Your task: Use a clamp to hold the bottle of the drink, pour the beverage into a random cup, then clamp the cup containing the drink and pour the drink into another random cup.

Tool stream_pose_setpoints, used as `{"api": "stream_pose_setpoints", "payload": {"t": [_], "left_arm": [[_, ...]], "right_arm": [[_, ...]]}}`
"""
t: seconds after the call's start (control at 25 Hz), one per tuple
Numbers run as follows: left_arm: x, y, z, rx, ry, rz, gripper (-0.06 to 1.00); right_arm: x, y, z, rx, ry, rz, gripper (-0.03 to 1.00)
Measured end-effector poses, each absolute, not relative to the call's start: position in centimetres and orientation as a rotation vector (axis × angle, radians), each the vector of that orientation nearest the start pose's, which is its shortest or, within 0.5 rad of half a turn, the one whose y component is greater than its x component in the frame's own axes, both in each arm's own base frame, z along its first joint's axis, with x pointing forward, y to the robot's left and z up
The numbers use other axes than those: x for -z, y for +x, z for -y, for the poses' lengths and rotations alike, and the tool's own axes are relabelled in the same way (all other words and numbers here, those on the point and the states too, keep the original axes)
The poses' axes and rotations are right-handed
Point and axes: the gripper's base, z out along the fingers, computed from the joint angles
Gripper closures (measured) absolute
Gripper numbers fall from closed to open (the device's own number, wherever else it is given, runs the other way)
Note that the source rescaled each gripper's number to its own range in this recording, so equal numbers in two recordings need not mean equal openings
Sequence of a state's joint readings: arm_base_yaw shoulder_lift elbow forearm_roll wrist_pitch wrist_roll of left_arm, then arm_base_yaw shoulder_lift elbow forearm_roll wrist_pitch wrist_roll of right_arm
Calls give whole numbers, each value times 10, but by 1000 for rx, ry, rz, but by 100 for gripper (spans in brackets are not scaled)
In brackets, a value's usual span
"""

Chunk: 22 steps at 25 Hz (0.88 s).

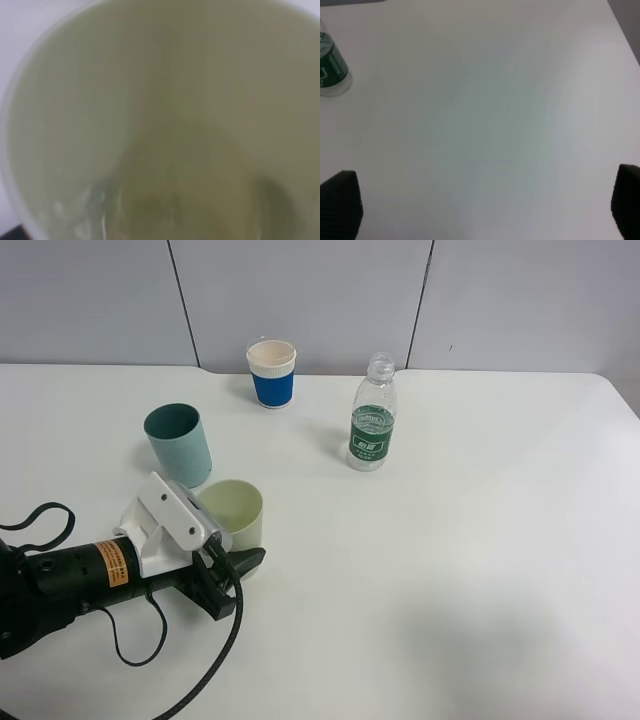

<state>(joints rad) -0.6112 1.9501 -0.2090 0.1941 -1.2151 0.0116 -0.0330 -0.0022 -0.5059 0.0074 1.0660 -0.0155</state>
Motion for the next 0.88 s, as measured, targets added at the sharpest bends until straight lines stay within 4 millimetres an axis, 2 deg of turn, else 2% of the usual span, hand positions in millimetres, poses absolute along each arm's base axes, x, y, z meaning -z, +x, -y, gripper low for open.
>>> {"api": "stream_pose_setpoints", "payload": {"t": [0.52,0.72,0.88], "left_arm": [[-84,174,140,502,781,-1883,89],[-98,179,135,500,637,-1874,89],[-109,183,121,429,431,-1885,89]], "right_arm": [[-278,-6,-1,21,17,-2041,-3],[-278,-6,-1,21,17,-2041,-3],[-278,-6,-1,21,17,-2041,-3]]}}
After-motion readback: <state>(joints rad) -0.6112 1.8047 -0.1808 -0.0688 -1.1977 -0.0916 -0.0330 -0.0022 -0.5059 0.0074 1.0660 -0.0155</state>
